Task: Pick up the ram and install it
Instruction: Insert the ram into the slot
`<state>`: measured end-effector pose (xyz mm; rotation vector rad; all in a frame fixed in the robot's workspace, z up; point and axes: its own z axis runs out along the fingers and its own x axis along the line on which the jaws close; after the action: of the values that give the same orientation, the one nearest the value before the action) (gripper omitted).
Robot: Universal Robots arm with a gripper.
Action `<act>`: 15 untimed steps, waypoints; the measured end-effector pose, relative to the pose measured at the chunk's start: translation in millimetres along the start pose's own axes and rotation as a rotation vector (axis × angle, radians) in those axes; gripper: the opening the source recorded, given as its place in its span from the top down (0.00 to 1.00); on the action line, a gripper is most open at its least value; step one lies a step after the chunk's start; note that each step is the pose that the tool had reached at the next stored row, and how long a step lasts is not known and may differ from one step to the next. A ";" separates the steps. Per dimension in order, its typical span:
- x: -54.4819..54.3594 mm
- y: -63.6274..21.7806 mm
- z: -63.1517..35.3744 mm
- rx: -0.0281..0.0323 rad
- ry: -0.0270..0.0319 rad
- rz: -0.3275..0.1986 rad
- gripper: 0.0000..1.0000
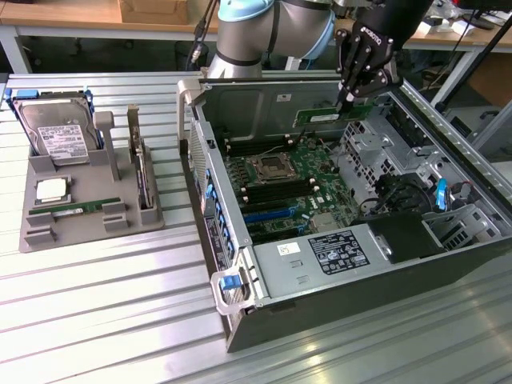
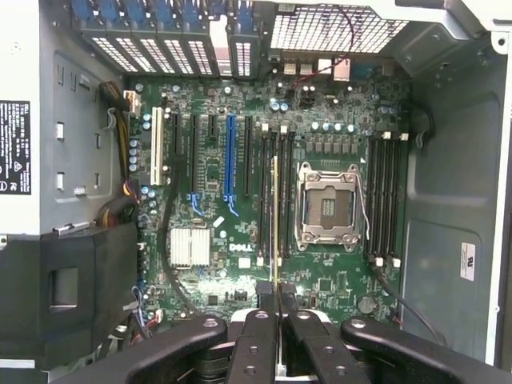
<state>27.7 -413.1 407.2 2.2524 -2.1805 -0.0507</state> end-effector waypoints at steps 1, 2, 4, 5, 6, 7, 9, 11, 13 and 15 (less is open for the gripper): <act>0.0 0.0 0.7 0.0000 0.0000 0.000 0.88; 0.0 0.0 1.0 0.0000 0.0000 0.000 0.88; 0.0 -0.1 1.8 0.0000 0.0000 0.000 0.88; 0.0 -0.1 2.3 0.0000 0.0000 0.000 0.88; 0.1 -0.1 2.9 0.0000 0.0000 0.000 0.88; 0.0 -0.1 3.5 0.0000 0.0000 0.000 0.88; 0.1 -0.1 4.7 0.0000 0.0000 0.000 0.88; 0.1 -0.2 5.8 0.0000 0.0000 0.000 0.88; 0.1 -0.2 6.9 0.0000 0.0000 0.000 0.88; 0.2 -0.2 7.5 0.0000 0.0000 0.000 0.88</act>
<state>27.7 -413.1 399.6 2.2524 -2.1804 -0.0507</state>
